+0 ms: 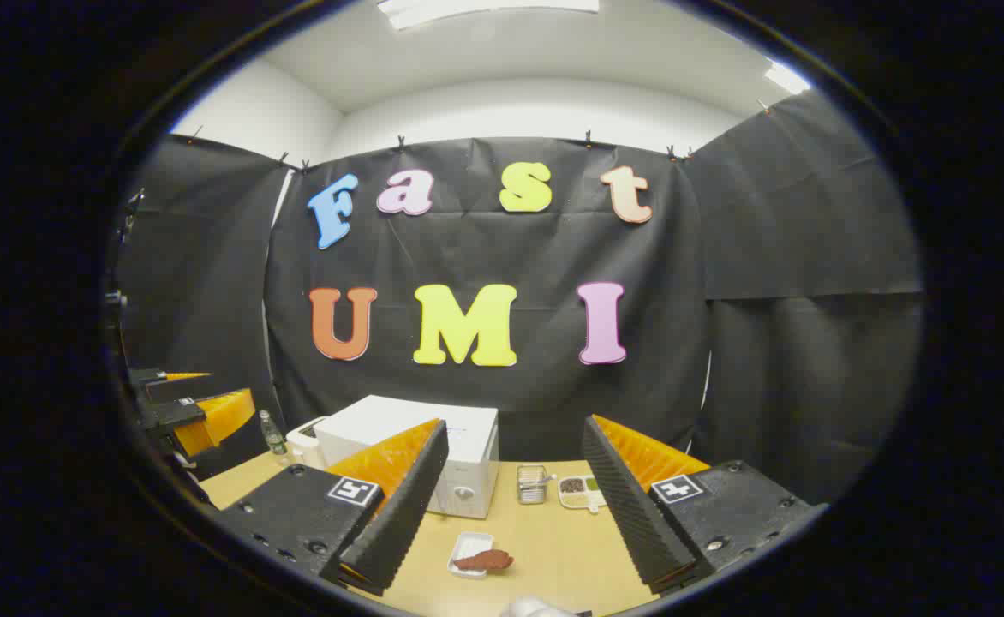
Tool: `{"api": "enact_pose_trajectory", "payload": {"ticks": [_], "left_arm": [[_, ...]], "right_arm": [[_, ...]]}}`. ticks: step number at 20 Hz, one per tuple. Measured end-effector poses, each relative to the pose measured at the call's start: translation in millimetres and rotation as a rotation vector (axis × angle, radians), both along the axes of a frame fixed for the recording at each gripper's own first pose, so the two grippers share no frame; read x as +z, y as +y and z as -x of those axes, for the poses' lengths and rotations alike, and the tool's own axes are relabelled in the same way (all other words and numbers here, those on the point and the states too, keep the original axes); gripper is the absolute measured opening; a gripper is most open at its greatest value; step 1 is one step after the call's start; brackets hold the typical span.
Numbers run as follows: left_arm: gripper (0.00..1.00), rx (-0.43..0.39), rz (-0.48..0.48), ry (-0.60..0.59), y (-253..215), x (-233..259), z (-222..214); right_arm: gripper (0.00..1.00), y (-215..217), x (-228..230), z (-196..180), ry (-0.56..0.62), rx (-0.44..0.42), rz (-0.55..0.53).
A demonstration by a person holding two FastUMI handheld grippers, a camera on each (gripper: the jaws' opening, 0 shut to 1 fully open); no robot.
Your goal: Open the microwave oven with the left hand, put the food in, and close the microwave oven.
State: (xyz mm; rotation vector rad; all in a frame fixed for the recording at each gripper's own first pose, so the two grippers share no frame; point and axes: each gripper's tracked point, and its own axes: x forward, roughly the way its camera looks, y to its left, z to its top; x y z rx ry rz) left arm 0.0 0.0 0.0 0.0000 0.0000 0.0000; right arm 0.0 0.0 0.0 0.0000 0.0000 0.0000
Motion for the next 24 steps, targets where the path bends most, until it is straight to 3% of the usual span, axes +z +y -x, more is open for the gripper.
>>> {"api": "enact_pose_trajectory", "payload": {"ticks": [2,3,4,5,18,19,23,24], "left_arm": [[0.87,0.007,0.001,-0.013,3,5,1],[0.94,0.005,0.005,-0.014,1,6,2],[0.94,0.002,0.009,-0.014,1,6,2],[0.87,0.003,0.011,-0.014,1,6,2],[0.87,0.026,-0.009,0.005,1,-14,-19],[0.95,0.03,-0.018,0.011,1,-20,-22],[0.94,0.018,-0.018,-0.016,-12,-41,-41],[0.94,0.013,-0.014,-0.022,-16,-49,-47]], "right_arm": [[0.91,3,3,-1,-0.001,-0.003,-0.006],[0.91,4,3,-2,0.002,-0.003,-0.012],[0.91,2,2,-3,0.0,-0.01,-0.015],[0.91,1,2,-4,0.003,-0.014,-0.017],[0.91,-9,2,-20,0.007,-0.021,-0.019],[0.91,-12,3,-21,0.006,-0.024,-0.015],[0.91,-26,4,-24,0.0,-0.032,-0.02],[1.0,-30,3,-24,0.002,-0.034,-0.019]]}}
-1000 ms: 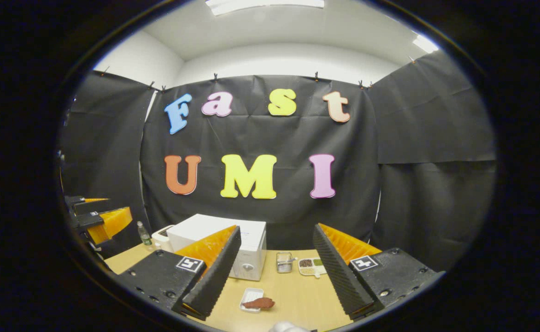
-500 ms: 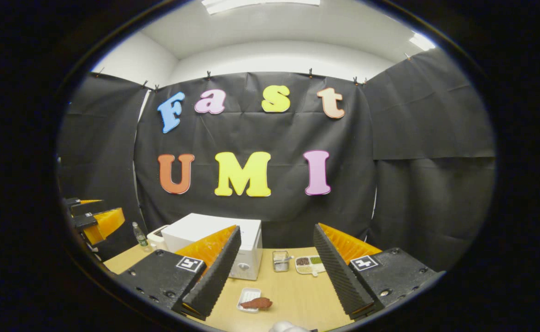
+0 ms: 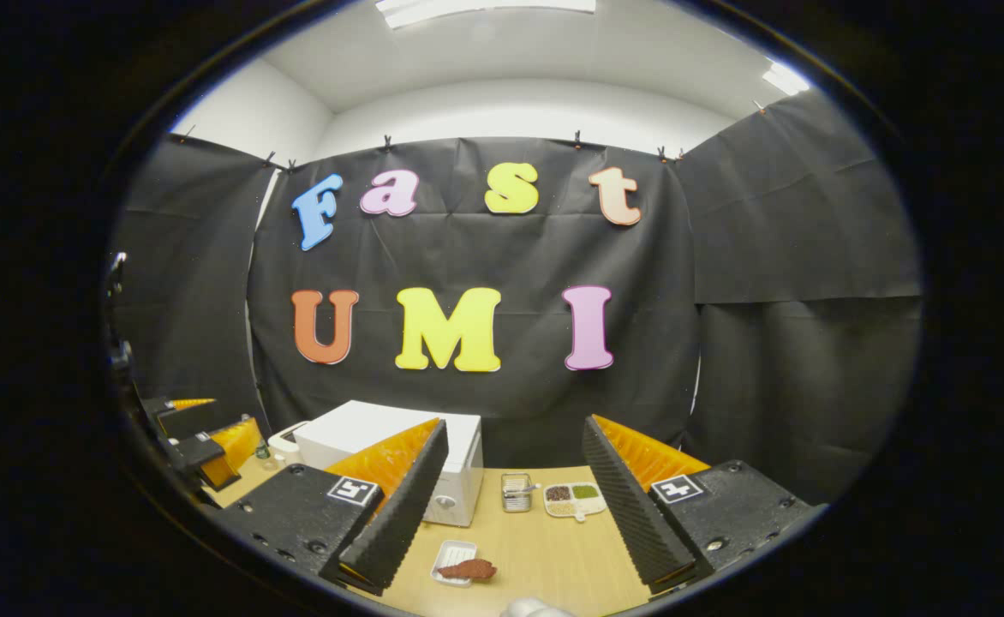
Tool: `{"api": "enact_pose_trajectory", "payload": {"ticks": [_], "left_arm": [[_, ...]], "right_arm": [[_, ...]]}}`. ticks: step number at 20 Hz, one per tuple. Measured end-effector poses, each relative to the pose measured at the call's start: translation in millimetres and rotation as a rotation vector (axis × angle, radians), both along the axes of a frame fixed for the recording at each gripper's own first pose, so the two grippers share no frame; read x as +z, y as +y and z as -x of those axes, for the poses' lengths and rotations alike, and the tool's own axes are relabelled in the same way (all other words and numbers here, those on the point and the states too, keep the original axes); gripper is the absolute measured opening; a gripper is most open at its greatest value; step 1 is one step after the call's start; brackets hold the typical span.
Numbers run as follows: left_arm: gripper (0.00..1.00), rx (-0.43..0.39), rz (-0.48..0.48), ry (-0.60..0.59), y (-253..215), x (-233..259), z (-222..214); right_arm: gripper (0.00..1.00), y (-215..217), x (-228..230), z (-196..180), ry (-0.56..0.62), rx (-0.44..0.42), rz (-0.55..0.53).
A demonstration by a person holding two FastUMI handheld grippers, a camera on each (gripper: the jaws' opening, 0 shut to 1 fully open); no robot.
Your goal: Open the microwave oven with the left hand, put the food in, and close the microwave oven.
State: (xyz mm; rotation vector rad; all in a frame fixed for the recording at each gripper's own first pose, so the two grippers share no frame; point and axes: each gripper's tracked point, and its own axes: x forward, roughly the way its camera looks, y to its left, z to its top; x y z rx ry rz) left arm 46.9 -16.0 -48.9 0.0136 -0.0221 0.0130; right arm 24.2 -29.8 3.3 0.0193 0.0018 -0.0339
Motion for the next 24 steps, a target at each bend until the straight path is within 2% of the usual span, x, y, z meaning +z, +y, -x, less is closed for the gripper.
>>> {"api": "enact_pose_trajectory", "payload": {"ticks": [1,2,6,7,8,12,15,19,20,21,22,23,24], "left_arm": [[0.94,-0.007,0.002,0.008,-5,-10,-5],[0.94,-0.015,0.003,0.01,-12,-21,-10],[0.94,-0.03,-0.014,0.036,-36,-69,-35],[0.94,-0.044,-0.01,0.053,-46,-82,-42],[0.94,-0.054,-0.002,0.066,-54,-96,-49],[0.95,-0.099,0.021,0.11,-88,-138,-84],[0.95,-0.106,-0.004,0.138,-102,-166,-113],[0.95,-0.116,0.013,0.173,-116,-202,-153],[0.95,-0.124,0.014,0.181,-119,-209,-162],[0.95,-0.127,0.003,0.178,-121,-215,-171],[0.95,-0.121,-0.008,0.188,-120,-225,-180],[0.95,-0.112,-0.017,0.21,-118,-234,-185],[0.95,-0.108,-0.013,0.227,-116,-242,-190]], "right_arm": [[1.0,-6,0,-1,0.001,-0.005,0.007],[0.91,-13,0,0,0.001,-0.014,0.016],[0.91,-37,4,0,0.006,-0.039,0.02],[1.0,-43,6,1,0.006,-0.048,0.025],[0.91,-52,6,2,0.006,-0.059,0.031],[0.91,-70,4,7,0.013,-0.085,0.049],[0.91,-86,-5,7,0.041,-0.125,0.066],[0.91,-94,-13,10,0.057,-0.136,0.062],[1.0,-98,-16,9,0.065,-0.141,0.061],[0.91,-100,-19,7,0.074,-0.144,0.058],[1.0,-102,-22,4,0.081,-0.147,0.054],[0.91,-104,-25,2,0.09,-0.148,0.049],[0.91,-104,-28,0,0.097,-0.147,0.044]]}}
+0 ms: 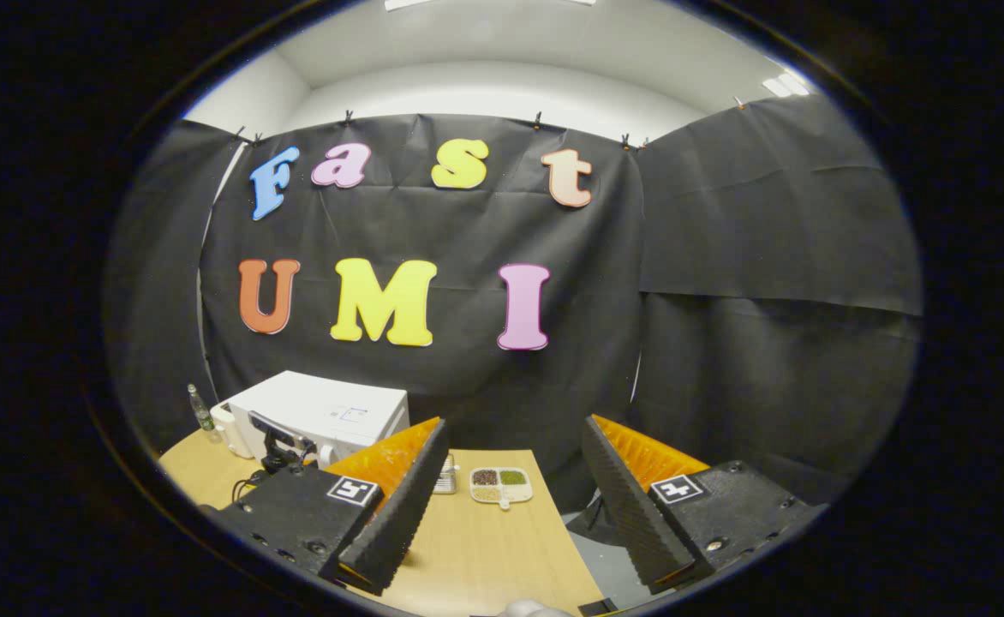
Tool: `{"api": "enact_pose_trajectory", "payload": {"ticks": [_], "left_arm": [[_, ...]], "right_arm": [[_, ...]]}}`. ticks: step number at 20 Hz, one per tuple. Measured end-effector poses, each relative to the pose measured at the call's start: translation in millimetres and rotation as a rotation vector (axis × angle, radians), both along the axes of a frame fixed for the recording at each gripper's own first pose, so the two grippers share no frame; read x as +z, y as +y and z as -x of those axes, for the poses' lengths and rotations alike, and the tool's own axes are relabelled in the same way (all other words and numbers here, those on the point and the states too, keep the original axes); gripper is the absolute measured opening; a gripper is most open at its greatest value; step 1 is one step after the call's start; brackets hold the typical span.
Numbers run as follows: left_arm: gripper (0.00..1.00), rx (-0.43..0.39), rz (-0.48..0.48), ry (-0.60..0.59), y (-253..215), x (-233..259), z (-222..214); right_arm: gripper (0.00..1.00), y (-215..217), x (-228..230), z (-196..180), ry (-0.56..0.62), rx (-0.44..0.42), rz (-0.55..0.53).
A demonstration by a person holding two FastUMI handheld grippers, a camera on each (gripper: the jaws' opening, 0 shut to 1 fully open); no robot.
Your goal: Open the microwave oven with the left hand, put the food in, and close the microwave oven.
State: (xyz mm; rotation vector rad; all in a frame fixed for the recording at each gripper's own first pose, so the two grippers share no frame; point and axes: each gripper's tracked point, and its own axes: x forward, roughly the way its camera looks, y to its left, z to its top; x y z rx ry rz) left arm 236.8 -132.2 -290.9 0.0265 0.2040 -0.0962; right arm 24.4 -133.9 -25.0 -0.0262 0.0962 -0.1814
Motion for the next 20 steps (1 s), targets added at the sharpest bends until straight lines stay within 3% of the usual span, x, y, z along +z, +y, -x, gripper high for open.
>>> {"api": "enact_pose_trajectory", "payload": {"ticks": [2,3,4,5,7,8,13,15,17,18,19,20], "left_arm": [[0.95,0.003,0.026,0.026,0,-7,-4],[0.95,0.005,0.027,0.021,-1,-7,-5],[0.77,0.011,0.016,0.015,2,-6,-7],[0.88,0.015,0.012,0.006,4,-5,-9],[0.85,0.011,0.018,0.002,2,-6,-13],[0.72,0.012,0.015,0.005,4,-8,-13],[0.24,0.012,0.03,0.008,10,-11,-19],[0.28,0.006,0.024,0.007,9,-9,-21],[0.07,0.021,0.027,0.003,11,-8,-23],[0.05,0.026,0.03,0.004,11,-9,-21],[0.13,0.026,0.029,0.009,11,-11,-20],[0.02,0.029,0.026,0.01,11,-11,-20]], "right_arm": [[0.91,-1,-6,-5,0.015,0.004,-0.005],[1.0,-1,-8,-6,0.019,0.004,-0.01],[0.92,-2,-9,-7,0.02,0.006,-0.016],[0.91,-2,-10,-8,0.023,0.005,-0.019],[0.91,-5,-14,-8,0.029,-0.001,-0.014],[0.92,-6,-15,-8,0.033,0.002,-0.016],[0.91,-5,-18,-7,0.047,0.007,-0.002],[0.91,-4,-17,-7,0.051,0.009,0.003],[0.91,-2,-19,-6,0.056,0.014,0.003],[0.91,0,-20,-6,0.06,0.021,0.003],[0.91,2,-20,-5,0.063,0.025,0.002],[0.91,0,-21,-5,0.064,0.025,0.0]]}}
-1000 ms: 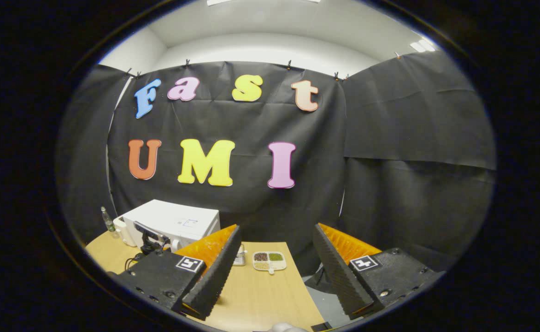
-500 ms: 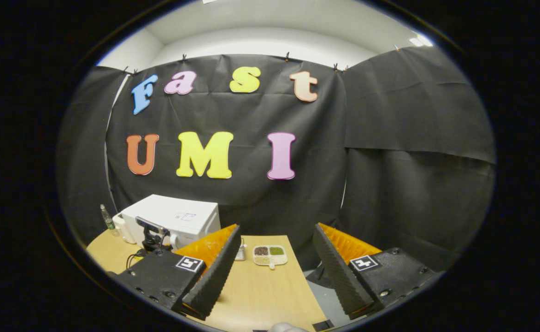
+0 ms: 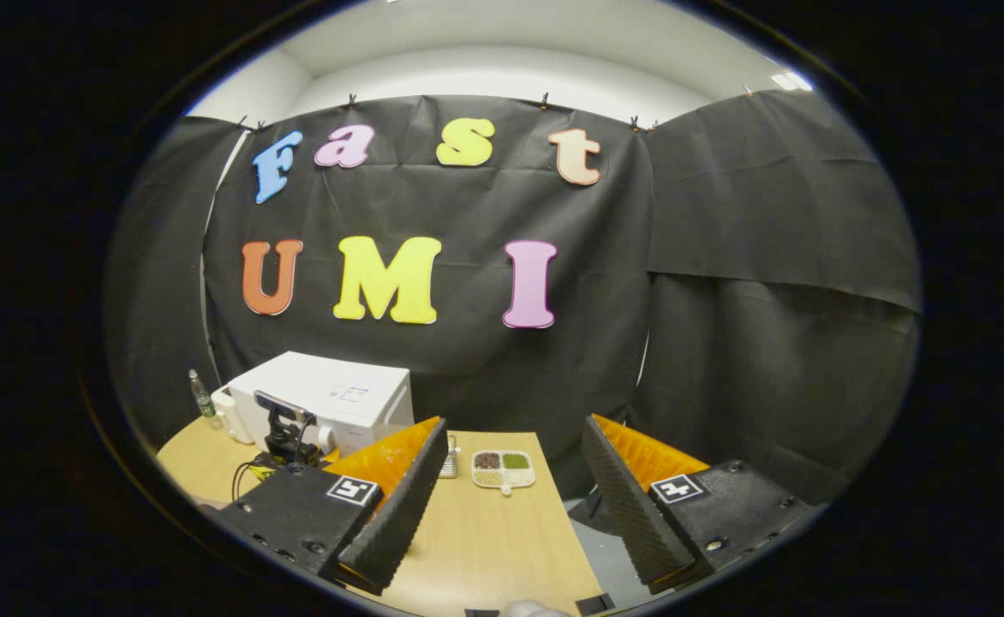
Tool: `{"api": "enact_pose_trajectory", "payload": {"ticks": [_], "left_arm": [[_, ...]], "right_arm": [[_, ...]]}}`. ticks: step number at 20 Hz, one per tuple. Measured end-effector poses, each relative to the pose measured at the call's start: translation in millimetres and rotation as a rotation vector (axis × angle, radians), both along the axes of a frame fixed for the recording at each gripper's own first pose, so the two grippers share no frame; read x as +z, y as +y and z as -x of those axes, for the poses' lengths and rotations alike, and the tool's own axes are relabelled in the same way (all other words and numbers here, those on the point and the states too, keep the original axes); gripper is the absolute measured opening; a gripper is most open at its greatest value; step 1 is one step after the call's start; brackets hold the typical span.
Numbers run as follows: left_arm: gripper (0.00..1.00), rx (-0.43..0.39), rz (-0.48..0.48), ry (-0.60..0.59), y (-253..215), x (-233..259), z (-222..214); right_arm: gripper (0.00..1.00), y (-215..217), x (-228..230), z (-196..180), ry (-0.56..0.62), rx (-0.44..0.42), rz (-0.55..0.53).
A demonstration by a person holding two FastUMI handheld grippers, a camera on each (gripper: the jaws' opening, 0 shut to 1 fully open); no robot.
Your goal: Open the microwave oven with the left hand, put the food in, and close the microwave oven.
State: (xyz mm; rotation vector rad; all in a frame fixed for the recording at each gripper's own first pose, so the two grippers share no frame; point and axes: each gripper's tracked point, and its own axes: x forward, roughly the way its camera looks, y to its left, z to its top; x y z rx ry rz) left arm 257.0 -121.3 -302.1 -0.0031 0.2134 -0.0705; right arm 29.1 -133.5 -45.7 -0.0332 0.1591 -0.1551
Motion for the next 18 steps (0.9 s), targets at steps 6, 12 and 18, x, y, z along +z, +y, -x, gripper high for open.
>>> {"api": "enact_pose_trajectory", "payload": {"ticks": [6,12,18], "left_arm": [[0.11,-0.009,-0.002,0.015,2,0,2],[0.09,-0.032,-0.021,0.005,8,-2,36],[0.05,-0.06,-0.034,0.034,28,0,89]], "right_arm": [[0.92,-1,5,4,-0.019,-0.013,0.011],[0.92,1,6,5,-0.023,-0.008,0.02],[0.92,19,2,7,-0.028,0.035,-0.009]]}}
